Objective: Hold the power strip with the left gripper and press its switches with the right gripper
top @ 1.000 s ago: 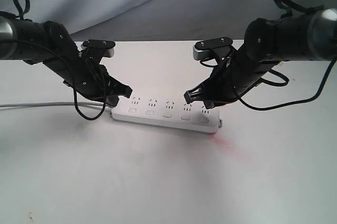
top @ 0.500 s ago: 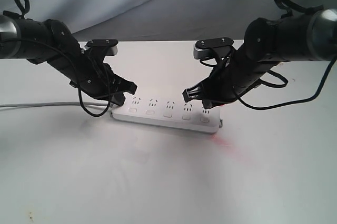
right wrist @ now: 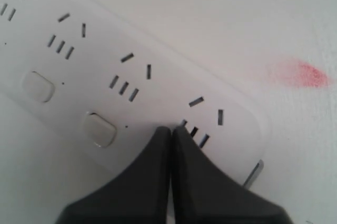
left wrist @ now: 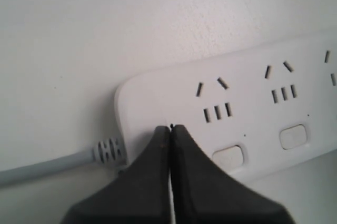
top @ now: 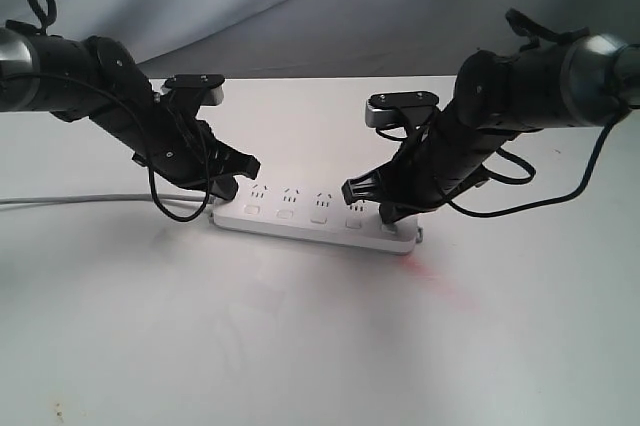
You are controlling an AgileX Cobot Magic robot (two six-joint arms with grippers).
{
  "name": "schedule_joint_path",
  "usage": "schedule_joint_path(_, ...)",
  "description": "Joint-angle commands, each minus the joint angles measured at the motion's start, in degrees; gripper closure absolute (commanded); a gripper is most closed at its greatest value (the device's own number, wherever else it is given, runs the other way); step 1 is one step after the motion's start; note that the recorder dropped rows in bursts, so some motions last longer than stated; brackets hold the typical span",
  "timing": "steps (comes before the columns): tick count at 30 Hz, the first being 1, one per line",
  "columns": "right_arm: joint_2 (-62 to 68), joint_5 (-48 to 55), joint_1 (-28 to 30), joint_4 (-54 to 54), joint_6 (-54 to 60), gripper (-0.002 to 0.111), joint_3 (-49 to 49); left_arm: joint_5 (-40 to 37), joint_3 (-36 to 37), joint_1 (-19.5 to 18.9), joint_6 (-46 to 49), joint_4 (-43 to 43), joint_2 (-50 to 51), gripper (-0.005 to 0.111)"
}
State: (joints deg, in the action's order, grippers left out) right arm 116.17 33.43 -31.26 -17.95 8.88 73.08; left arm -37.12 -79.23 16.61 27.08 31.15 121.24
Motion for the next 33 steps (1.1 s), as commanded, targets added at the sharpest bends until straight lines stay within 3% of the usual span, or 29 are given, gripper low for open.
schedule_joint_path(1,0.07,3.15,-0.28,-0.55,-0.05,0.108,-0.3,-0.17,-0.27,-0.03,0.21,0.45,0.04,0.107)
schedule_joint_path(33,-3.55,5.41,-1.33,0.55,-0.41,0.108,-0.3,-0.17,-0.27,-0.03,0.08,0.45,0.04,0.107)
